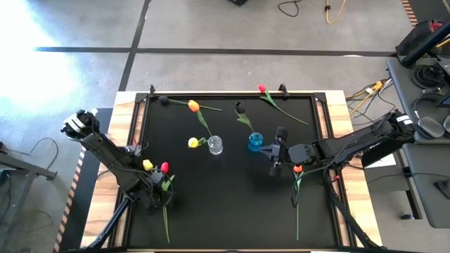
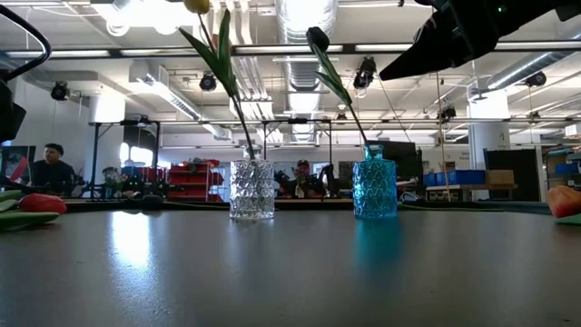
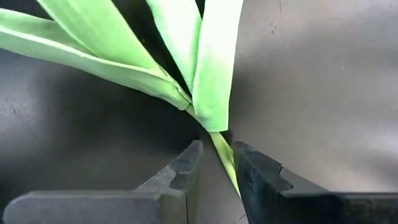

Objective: Sort flowers into vase by color
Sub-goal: Put the bottom red flower into the blue vase

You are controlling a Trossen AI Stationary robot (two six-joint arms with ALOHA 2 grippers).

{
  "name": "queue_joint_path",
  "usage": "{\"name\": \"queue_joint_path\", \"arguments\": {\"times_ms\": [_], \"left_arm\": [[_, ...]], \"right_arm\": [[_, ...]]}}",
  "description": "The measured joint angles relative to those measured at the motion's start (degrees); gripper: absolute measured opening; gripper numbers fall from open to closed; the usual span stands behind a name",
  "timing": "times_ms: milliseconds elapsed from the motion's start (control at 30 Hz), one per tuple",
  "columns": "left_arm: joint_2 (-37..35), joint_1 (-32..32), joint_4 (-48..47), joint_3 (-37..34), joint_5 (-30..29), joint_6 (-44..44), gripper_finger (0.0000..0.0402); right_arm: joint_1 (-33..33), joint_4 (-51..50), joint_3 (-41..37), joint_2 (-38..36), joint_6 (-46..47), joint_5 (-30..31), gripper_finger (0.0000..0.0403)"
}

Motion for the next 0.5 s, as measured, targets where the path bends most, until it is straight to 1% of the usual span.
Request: {"name": "queue_joint_path", "arguments": {"times_ms": [100, 200, 233, 400, 500], "left_arm": [[-0.1, 0.0, 0.0, 0.1, 0.0, 1.6, 0.006], [-0.1, 0.0, 0.7, 0.1, -0.1, 2.5, 0.0017], [-0.1, 0.0, 0.7, 0.1, -0.1, 2.8, 0.0009], [-0.8, 0.0, 0.8, 0.3, 0.0, 3.5, 0.0003], [-2.0, 0.0, -2.0, 1.6, 0.0, 3.6, 0.0002]], "right_arm": [[0.0, 0.0, 0.0, 0.0, -0.2, 0.0, 0.0009], [0.0, 0.0, 0.0, 0.0, -0.2, 0.0, 0.0009], [0.0, 0.0, 0.0, 0.0, -0.2, 0.0, 0.0009], [0.0, 0.0, -0.1, 0.0, -0.2, 0.1, 0.0009], [0.0, 0.0, -0.1, 0.0, -0.2, 0.1, 0.0009]]}}
